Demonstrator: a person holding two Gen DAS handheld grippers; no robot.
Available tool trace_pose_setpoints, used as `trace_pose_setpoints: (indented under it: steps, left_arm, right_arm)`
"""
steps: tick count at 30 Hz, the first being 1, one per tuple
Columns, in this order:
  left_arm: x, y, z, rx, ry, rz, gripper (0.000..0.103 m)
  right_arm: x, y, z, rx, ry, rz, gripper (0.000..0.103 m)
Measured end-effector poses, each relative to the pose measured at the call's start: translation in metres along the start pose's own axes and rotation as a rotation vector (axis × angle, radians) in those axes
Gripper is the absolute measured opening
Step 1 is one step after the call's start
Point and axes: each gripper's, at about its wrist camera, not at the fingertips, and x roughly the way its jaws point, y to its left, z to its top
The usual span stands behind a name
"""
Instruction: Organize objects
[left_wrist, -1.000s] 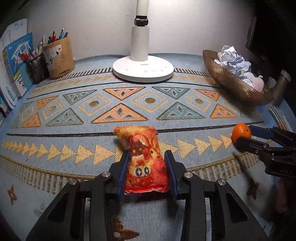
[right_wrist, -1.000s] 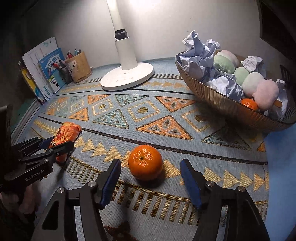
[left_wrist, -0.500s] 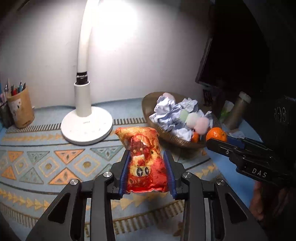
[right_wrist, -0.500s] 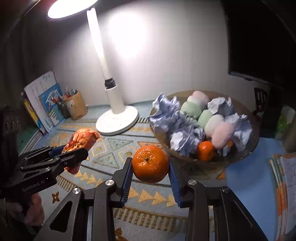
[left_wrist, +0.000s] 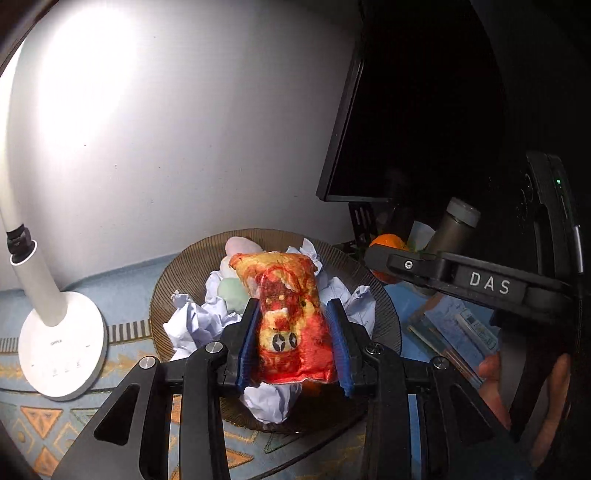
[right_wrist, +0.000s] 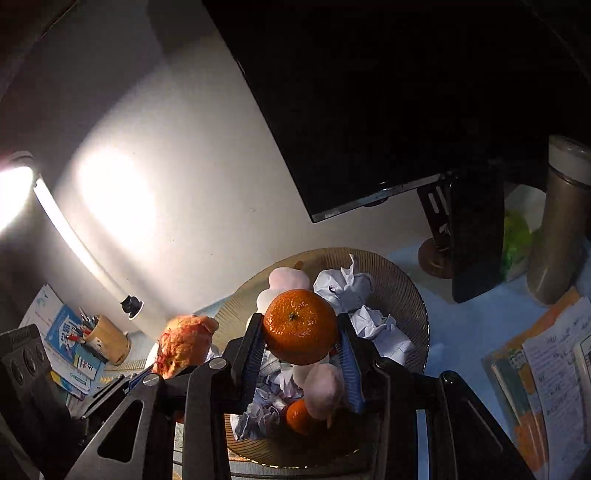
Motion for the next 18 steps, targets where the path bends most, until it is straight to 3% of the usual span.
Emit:
trace_pose_setpoints:
  steps: [4,11,16,18]
  left_arm:
    - [0.009,-0.005,-0.008,0.013,0.003,0.024,0.075]
    - [-0.031,0.001,-0.015,-0.007,-0.045,0.055,0.076]
    - [-0.097,0.022,-0.029,-0.063,-0.113,0.110,0.076]
    - [-0.128,0.032,-0.037,-0.062,-0.138,0.185,0.076]
  right_arm:
    - [0.023,-0.011,0.001,0.031,0.078,0.005,0.043]
    - [0.004,-0.016,-0.015,0.019,0.071,-0.016,0.045]
    - [-0.028,0.027,-0.032,-0.077,0.043,-0.009,0.054]
    - [-0.044,0.054,-0.040,-0.124,0.026,0.021,0.060]
